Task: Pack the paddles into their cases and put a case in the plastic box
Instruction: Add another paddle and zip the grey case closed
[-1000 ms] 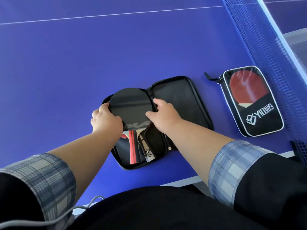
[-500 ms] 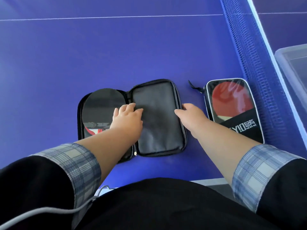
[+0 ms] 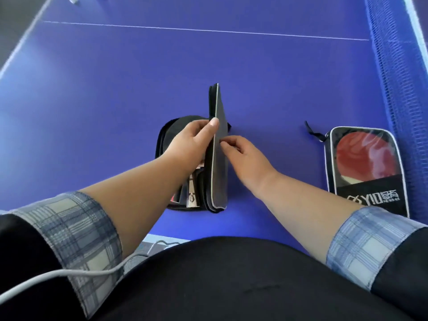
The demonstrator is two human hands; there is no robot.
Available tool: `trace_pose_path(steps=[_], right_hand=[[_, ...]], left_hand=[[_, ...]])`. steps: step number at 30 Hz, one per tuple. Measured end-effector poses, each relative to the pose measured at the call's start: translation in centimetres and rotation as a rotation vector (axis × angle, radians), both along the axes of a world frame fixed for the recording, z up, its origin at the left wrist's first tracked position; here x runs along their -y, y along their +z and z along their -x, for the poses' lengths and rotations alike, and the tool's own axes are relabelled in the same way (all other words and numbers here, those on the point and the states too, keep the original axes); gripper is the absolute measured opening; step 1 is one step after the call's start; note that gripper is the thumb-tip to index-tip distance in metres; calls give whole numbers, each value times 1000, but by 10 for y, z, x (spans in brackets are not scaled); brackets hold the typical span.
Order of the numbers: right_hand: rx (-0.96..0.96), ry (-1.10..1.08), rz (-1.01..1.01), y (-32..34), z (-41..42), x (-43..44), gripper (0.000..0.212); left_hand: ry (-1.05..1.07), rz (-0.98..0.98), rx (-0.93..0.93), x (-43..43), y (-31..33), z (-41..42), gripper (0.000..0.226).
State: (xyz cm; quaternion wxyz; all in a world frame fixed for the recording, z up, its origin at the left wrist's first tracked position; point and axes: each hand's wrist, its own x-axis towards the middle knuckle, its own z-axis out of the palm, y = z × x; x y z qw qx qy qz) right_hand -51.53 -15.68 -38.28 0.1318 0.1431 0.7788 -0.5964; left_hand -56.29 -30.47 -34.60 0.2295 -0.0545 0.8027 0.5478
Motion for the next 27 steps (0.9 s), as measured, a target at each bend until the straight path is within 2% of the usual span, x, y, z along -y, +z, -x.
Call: trace_pose_path(steps=[4, 6, 13, 16, 18, 19, 21, 24, 26, 27], right_hand=[[-48, 102, -171, -10, 10, 37, 31], [-58, 147, -284, -17, 14, 56, 36], [107, 216, -623, -52, 13, 99, 55], [83, 182, -646, -58, 7, 103, 63], [92, 73, -631, -60, 0, 102, 75], [118, -10, -613, -59, -6, 101, 82], [204, -198, -540, -58, -18, 100, 89], [383, -461, -333, -56, -43, 102, 81], [480, -516, -222, -56, -60, 105, 68], [511, -498, -181, -56, -67, 107, 61]], left_hand=[[9, 143, -20, 53, -4, 10, 23], [3, 233, -20, 76, -9, 16, 22], [-118, 385, 12, 126, -58, 37, 23], [-113, 427, 71, 130, -80, 44, 35], [-66, 491, 136, 129, -87, 46, 61], [-90, 559, 102, 129, -88, 47, 72], [-292, 686, -147, 127, -86, 49, 82], [-898, 768, -644, 117, -80, 57, 91], [-1242, 792, -817, 103, -81, 59, 92], [-1347, 812, -827, 96, -83, 58, 93]])
